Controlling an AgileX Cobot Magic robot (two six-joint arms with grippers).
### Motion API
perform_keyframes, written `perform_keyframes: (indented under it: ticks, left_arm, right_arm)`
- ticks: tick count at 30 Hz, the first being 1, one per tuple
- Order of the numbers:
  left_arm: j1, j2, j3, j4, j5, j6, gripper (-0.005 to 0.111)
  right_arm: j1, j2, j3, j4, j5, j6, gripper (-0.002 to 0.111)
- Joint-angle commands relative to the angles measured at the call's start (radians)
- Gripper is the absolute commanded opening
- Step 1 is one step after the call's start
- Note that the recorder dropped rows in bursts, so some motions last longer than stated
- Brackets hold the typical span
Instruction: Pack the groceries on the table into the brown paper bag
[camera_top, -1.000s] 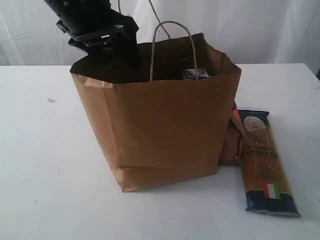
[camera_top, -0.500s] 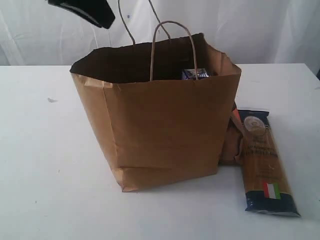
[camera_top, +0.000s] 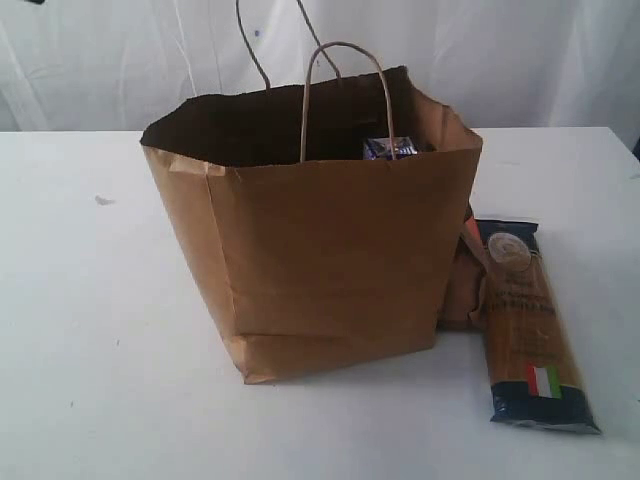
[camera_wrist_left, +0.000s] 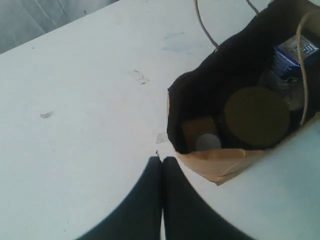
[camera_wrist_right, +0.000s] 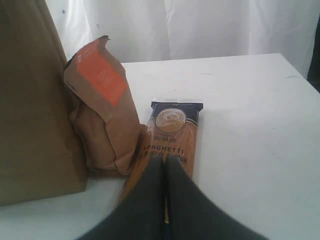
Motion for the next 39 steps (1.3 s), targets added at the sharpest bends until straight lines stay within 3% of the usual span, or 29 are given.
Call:
perform_keyframes:
  ticks: [1,9,14,24,28,39]
  left_arm:
    - [0.0,-0.141,0.207,0.004,-0.117,-0.04,0.0]
    - [0.0,-0.427,0.693,0.004,-0.424,-0.175,0.0]
    - [0.0,-0.6,0.922,0.004,-0.515,-0.202,0.0]
    - [0.0,-0.812,1.142,0.002,-0.517,-0.236,0.0]
    - [0.0,-0.864,1.211,-0.005,-0.592,-0.317,0.0]
    - [0.0,-0.871,1.242,0.004,-0.593,-0.378,0.0]
  right_arm:
    - [-0.004,-0.005,0.005,0.0,-0.006,0.0,0.0]
    - [-0.004,-0.005,0.005,0.0,-0.006,0.0,0.0]
    - [-0.004,-0.005,0.005,0.0,-0.006,0.0,0.0]
    - [-0.004,-0.005,0.005,0.0,-0.004,-0.006,0.0]
    - [-0.004,-0.005,0.005,0.0,-0.004,-0.014,0.0]
    - [-0.004,-0.005,0.005,0.0,-0.007,-0.012,0.0]
